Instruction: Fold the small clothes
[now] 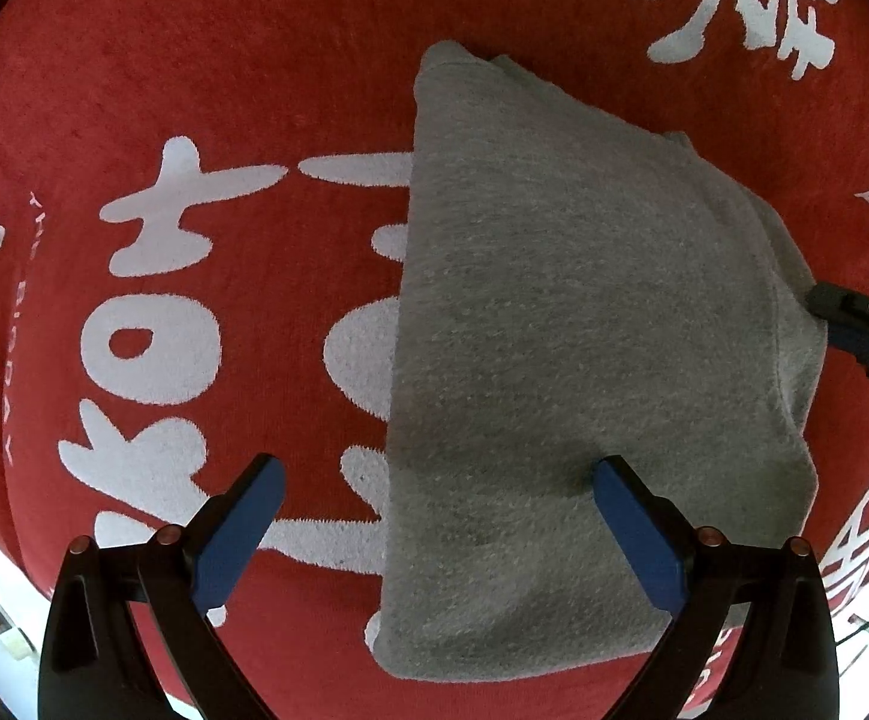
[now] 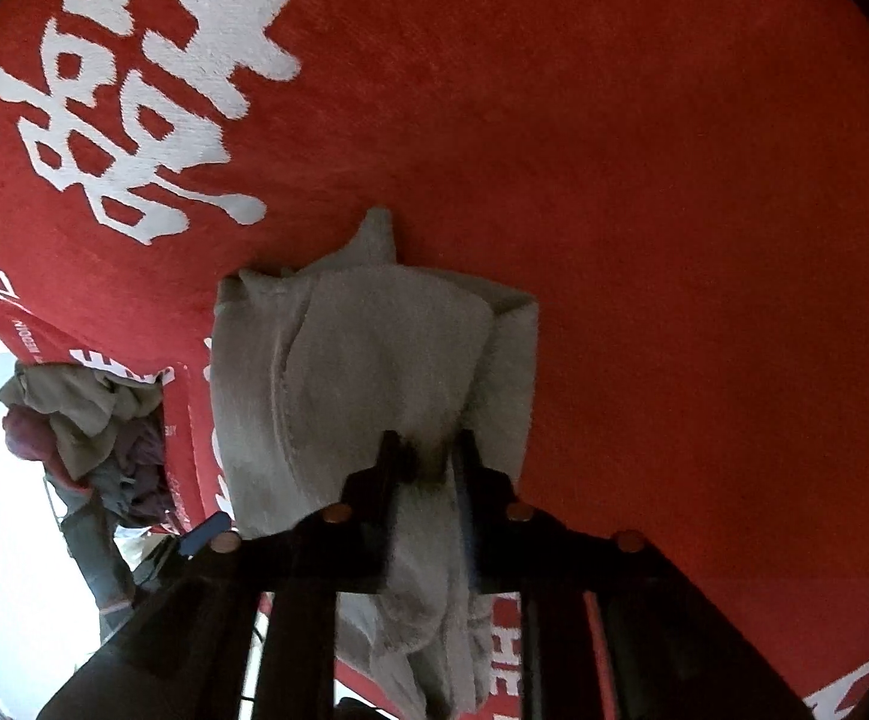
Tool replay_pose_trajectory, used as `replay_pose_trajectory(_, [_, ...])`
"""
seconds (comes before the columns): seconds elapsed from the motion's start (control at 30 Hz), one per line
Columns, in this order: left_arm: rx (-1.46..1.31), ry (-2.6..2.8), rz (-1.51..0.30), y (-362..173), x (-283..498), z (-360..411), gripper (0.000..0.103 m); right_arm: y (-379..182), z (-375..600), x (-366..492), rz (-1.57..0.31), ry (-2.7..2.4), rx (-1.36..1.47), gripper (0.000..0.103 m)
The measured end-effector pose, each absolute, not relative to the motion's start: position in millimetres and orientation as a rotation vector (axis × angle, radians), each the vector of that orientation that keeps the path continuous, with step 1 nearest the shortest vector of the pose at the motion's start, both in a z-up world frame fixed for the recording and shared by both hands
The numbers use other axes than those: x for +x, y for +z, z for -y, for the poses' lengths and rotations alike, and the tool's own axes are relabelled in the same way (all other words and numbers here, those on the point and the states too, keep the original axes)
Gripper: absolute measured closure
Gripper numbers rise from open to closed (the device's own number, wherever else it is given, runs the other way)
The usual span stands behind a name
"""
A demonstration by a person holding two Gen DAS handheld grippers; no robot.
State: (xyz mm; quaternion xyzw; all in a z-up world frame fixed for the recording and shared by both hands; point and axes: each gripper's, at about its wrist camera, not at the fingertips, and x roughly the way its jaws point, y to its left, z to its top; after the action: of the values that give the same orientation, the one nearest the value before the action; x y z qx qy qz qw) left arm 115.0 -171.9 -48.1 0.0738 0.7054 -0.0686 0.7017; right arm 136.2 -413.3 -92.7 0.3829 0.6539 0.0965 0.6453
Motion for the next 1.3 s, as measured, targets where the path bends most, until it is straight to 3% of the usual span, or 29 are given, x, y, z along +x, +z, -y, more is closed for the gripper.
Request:
replay_pose_trajectory(0.03, [0.165, -0.154, -1.569, -47, 113, 172, 0.000, -92, 415, 134, -1.488, 0.216, 0.875, 0.058])
replay_pose_trajectory(0.07, [0.166, -0.154, -1.568, -49, 110, 174, 0.000, -91, 417, 132, -1.486, 0.213, 0.881, 0.055])
replay_pose_trajectory(0.4, [0.140, -0.186, -1.575, -50, 108, 181, 0.000, -94, 422, 116, -1.471, 0.215, 0.908, 0.047])
replay_pose_trajectory(0.53, [0.132, -0.206, -1.577, -53, 110, 182, 0.000, -96, 421, 114, -1.432, 0.245, 0.932, 0.038])
replay_pose_trajectory(1.1, [0.072, -0.243, -1.598, -67, 123, 176, 0.000, -114, 422, 106, -1.475, 0.263, 0.996, 0.037])
replay_pose_trajectory(1.3, [-0.107, -0.349, -1.651, -76, 136, 144, 0.000, -116, 423, 107, -1.449, 0.302, 1.006, 0.037])
